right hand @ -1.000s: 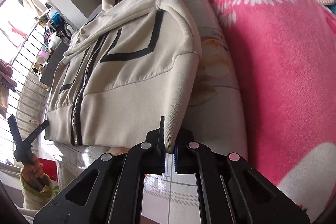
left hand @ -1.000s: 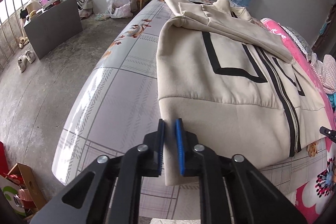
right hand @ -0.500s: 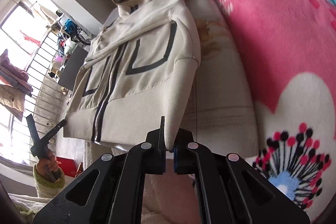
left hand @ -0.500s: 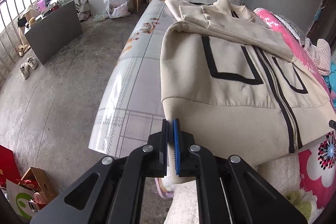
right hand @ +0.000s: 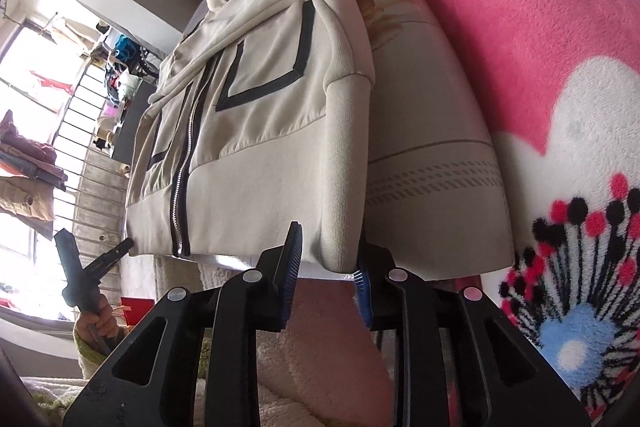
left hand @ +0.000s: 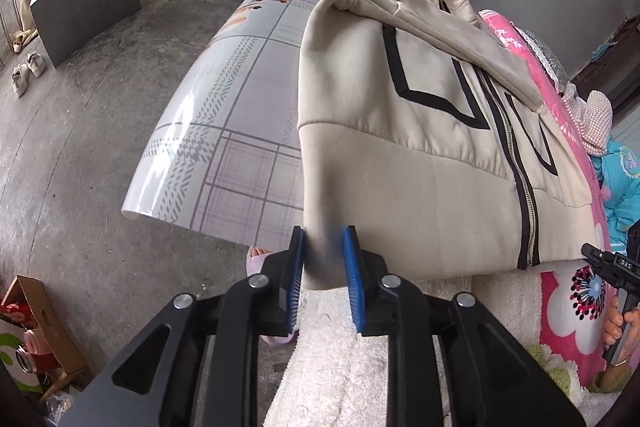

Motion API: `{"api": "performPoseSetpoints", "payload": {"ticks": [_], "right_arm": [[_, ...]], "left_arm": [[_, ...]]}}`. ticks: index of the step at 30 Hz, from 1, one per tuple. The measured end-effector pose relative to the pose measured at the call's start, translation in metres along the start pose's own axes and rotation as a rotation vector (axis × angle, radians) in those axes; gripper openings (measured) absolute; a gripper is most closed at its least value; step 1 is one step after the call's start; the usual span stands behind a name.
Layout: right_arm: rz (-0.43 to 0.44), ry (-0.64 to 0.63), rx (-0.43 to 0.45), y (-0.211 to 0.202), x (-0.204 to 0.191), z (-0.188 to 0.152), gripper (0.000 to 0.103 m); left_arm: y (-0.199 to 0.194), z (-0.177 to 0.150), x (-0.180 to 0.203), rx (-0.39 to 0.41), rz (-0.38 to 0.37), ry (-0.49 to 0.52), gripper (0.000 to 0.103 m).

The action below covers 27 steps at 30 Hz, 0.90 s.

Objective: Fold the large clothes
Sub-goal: 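Lift the hem with both tools and fold it toward the collar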

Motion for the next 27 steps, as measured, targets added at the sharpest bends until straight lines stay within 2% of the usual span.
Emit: {"api": "performPoseSetpoints", "payload": {"ticks": [4, 10, 11, 12, 13, 16, 17, 19, 23, 27], "right_arm": [[0.006, -0.014, -0.007, 0.002, -0.004, 0.0, 0.032], [-0.011, -0.042, -0.01, 0.004, -0.005, -0.002, 0.032], [-0.018, -0.045, -0.009, 0.004, -0.005, -0.003, 0.027], [-0.027, -0.049, -0.008, 0.005, -0.007, -0.002, 0.021], [-0.04, -0.053, -0.009, 0.006, -0.007, -0.002, 0.009], [-0.045, -0.051, -0.008, 0.005, -0.005, -0.003, 0.004], [-0.043, -0.054, 0.001, 0.002, -0.006, -0.003, 0.003], [-0.003, -0.051, 0.028, -0.006, -0.009, 0.0, 0.003], [0.139, 0.009, 0.103, -0.028, -0.012, 0.016, 0.003], [0.279, 0.097, 0.148, -0.037, -0.01, 0.04, 0.003]], "left_arm": [[0.003, -0.005, 0.0, -0.013, -0.001, -0.013, 0.029], [0.008, -0.005, 0.002, -0.011, 0.016, -0.031, 0.03], [0.008, -0.005, 0.002, -0.007, 0.018, -0.032, 0.03], [0.006, -0.005, 0.003, 0.001, 0.026, -0.026, 0.023], [0.004, -0.005, 0.004, 0.012, 0.037, -0.015, 0.018], [-0.008, -0.004, 0.008, 0.045, 0.026, 0.014, 0.007], [-0.013, -0.003, 0.011, 0.06, 0.017, 0.022, 0.006], [-0.027, 0.003, 0.015, 0.098, -0.019, 0.022, 0.005], [-0.05, 0.026, 0.017, 0.169, -0.138, -0.025, 0.005], [-0.054, 0.059, 0.021, 0.214, -0.182, -0.056, 0.005]]}}
Point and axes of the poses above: each gripper's, at about its wrist camera, not at the fingertips, and y roughly the way its jaws point, x to its right, z to its top, the point moved 4 cm from there along y, roughly the way its jaws point, and after that the axes turned 1 degree about -x, right-handed, at the moved point
